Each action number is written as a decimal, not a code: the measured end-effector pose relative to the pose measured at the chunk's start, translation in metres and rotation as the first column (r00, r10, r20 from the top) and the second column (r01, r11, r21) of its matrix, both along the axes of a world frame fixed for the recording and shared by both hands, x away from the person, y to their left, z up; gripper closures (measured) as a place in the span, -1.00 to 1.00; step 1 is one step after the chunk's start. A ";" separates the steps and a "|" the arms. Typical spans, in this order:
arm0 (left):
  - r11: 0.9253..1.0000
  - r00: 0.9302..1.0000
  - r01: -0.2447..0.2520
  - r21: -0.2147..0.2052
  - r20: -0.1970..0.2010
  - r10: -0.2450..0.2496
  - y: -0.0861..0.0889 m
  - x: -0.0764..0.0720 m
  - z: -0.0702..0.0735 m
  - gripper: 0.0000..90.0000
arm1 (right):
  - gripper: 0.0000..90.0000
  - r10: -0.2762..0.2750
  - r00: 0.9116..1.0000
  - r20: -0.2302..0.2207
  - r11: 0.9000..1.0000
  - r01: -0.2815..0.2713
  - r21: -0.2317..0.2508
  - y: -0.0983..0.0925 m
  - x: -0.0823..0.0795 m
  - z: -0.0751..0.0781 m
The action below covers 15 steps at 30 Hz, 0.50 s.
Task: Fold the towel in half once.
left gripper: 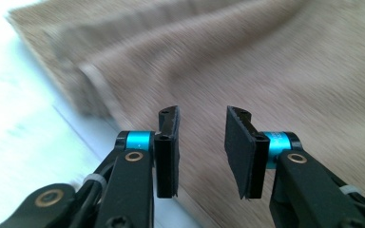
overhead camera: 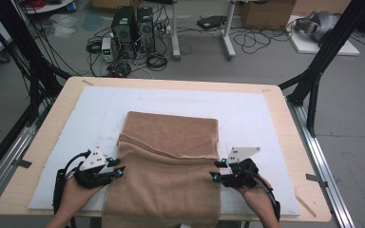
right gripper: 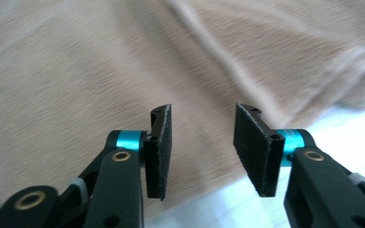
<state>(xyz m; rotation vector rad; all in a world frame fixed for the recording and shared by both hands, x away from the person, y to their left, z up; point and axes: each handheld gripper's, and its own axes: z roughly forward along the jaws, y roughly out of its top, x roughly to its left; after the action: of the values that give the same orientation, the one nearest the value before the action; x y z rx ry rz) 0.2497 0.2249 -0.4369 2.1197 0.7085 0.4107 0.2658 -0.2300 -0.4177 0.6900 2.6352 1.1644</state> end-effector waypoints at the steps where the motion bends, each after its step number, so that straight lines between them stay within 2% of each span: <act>1: 1.000 1.000 0.016 0.006 -0.009 -0.016 -0.001 -0.003 -0.002 0.42 | 0.23 0.015 1.000 -0.009 1.000 -0.015 -0.005 0.002 -0.004 -0.003; 4: 0.998 0.998 0.055 0.039 -0.030 -0.053 -0.005 -0.008 -0.009 0.40 | 0.21 0.045 0.999 -0.028 0.998 -0.046 -0.035 0.008 -0.010 -0.011; 6: 0.997 0.998 0.064 0.032 -0.029 -0.064 -0.005 -0.008 -0.010 0.43 | 0.22 0.057 0.998 -0.041 0.997 -0.059 -0.049 0.012 -0.011 -0.015; 7: 0.996 0.996 0.089 0.023 -0.035 -0.088 -0.004 -0.008 -0.010 0.54 | 0.25 0.061 0.997 -0.046 0.996 -0.063 -0.058 0.013 -0.010 -0.017; 8: 0.996 0.995 0.092 0.022 -0.030 -0.091 -0.005 -0.009 -0.011 0.65 | 0.31 0.066 0.996 -0.055 0.995 -0.069 -0.065 0.015 -0.010 -0.021; 9: 0.995 0.995 0.096 0.023 -0.026 -0.095 -0.005 -0.010 -0.011 0.72 | 0.45 0.069 0.996 -0.054 0.996 -0.072 -0.050 0.015 -0.011 -0.022; 11: 0.995 0.995 0.098 0.031 -0.014 -0.097 -0.006 -0.014 -0.011 0.85 | 0.78 0.099 0.992 -0.081 0.994 -0.101 -0.029 0.013 -0.010 -0.022; 15: 0.994 0.994 0.105 0.025 -0.002 -0.105 -0.003 -0.024 -0.009 0.91 | 0.86 0.133 0.989 -0.062 0.989 -0.136 -0.052 0.016 -0.017 -0.017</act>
<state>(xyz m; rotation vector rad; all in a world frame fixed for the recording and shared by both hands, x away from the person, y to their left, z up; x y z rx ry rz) 0.2257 0.2216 -0.4462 2.1704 0.5922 0.3630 0.2484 -0.2137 -0.4352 0.5518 2.7902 1.1154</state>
